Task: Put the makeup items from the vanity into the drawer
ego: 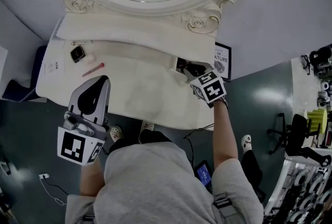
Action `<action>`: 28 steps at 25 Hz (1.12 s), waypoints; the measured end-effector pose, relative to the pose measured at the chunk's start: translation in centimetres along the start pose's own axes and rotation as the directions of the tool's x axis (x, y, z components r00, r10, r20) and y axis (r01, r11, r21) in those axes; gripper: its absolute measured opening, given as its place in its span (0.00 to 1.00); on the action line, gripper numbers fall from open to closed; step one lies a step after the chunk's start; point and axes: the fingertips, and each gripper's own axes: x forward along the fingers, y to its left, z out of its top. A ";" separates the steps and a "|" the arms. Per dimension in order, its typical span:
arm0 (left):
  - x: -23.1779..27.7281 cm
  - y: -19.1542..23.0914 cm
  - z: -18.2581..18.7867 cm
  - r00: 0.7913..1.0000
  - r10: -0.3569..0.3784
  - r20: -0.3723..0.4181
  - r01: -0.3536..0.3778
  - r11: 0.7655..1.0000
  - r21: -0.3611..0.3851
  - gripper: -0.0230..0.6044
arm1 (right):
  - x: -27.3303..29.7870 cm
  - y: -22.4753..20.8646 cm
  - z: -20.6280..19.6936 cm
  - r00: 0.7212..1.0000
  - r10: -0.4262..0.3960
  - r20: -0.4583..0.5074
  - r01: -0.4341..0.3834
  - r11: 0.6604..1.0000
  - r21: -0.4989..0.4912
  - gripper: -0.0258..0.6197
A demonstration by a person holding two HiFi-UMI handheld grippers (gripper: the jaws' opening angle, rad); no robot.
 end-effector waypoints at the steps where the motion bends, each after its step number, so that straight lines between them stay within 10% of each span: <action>1: -0.1 0.1 0.0 1.000 -0.005 0.001 0.005 1.000 -0.001 0.06 | -0.3 0.1 0.3 1.000 -0.008 0.018 0.008 1.000 0.014 0.18; 14: -0.7 0.8 0.7 0.996 -0.088 0.028 0.089 0.996 -0.004 0.06 | -6.4 4.5 6.0 0.931 -0.083 0.355 -0.003 0.972 0.234 0.08; 28: -1.7 0.5 1.2 0.981 -0.183 0.065 0.185 0.983 -0.013 0.06 | -11.9 10.4 9.0 0.843 -0.202 0.498 0.050 0.952 0.301 0.08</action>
